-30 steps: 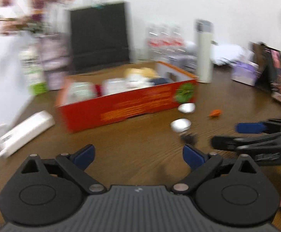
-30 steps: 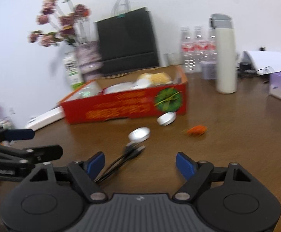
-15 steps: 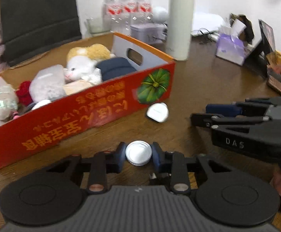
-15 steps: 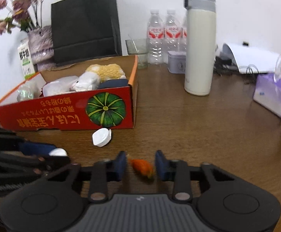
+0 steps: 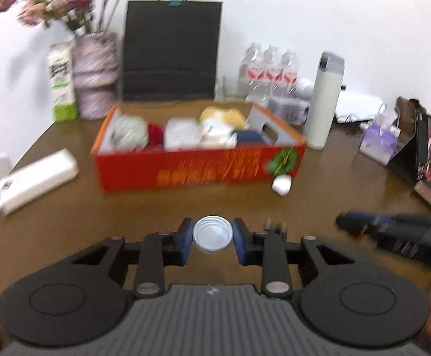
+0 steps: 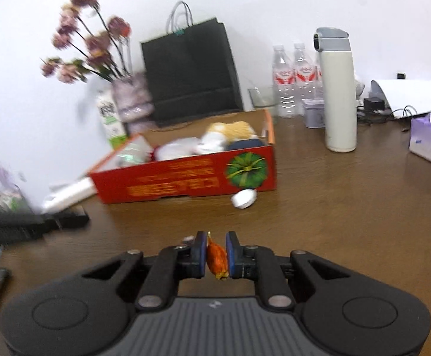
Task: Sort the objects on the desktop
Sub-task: 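Carry the white lid and orange item into the red box and release both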
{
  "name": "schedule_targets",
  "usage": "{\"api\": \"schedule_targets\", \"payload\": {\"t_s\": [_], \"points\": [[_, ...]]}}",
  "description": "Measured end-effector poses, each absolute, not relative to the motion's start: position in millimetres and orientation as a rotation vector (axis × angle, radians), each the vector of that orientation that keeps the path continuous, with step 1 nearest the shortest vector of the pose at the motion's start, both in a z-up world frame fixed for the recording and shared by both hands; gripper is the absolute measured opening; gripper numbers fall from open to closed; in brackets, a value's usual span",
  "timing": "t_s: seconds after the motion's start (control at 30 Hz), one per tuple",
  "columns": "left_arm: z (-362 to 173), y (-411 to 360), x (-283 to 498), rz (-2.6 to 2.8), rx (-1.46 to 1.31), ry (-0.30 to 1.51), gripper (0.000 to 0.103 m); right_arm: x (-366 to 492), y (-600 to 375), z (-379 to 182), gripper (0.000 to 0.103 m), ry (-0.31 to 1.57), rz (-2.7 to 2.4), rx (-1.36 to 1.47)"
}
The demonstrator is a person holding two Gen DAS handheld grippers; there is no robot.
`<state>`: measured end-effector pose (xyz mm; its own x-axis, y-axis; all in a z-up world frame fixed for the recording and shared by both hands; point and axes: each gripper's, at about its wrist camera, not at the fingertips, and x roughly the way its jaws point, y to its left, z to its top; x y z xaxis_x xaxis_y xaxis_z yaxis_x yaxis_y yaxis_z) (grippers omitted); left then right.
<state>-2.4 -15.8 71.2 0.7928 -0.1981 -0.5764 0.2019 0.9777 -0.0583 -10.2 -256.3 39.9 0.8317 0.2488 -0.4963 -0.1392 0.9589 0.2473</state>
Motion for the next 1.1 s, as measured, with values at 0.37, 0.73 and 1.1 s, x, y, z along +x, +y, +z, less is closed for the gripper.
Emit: {"api": "schedule_targets", "payload": {"t_s": [0.37,0.73,1.1], "points": [[97,9,-20,-0.231,-0.021,0.558,0.029,-29,-218,82,0.013,0.476,0.27,0.158],[140,33,153,-0.294,0.004,0.582,0.029,146,-205,126,0.013,0.548,0.306,0.265],[102,49,221,-0.274,-0.024,0.694,0.057,241,-176,77,0.036,0.706,0.252,0.322]]}}
